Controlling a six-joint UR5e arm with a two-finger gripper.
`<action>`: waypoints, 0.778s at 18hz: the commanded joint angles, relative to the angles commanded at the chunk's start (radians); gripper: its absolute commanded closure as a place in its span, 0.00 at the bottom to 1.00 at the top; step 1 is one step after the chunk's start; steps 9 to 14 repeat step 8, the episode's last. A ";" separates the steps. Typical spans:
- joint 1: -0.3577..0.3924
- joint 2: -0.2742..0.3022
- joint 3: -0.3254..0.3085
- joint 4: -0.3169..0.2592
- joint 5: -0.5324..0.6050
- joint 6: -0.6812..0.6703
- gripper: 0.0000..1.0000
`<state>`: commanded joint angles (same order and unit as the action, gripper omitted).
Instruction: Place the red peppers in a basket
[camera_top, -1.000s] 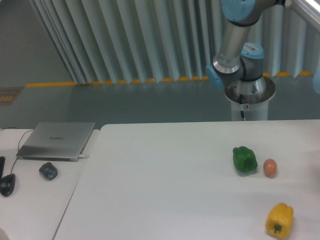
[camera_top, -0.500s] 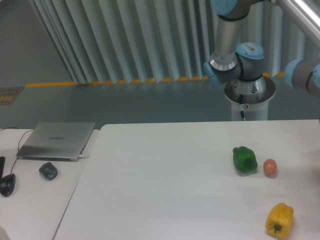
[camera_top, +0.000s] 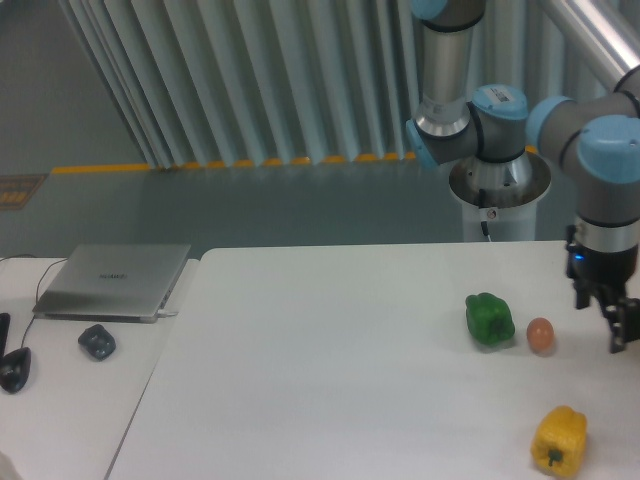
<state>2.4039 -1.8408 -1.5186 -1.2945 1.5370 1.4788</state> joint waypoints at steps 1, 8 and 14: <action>-0.023 0.005 -0.003 -0.011 0.017 0.000 0.00; -0.037 0.006 -0.018 -0.012 0.045 0.011 0.00; -0.037 0.006 -0.018 -0.012 0.045 0.011 0.00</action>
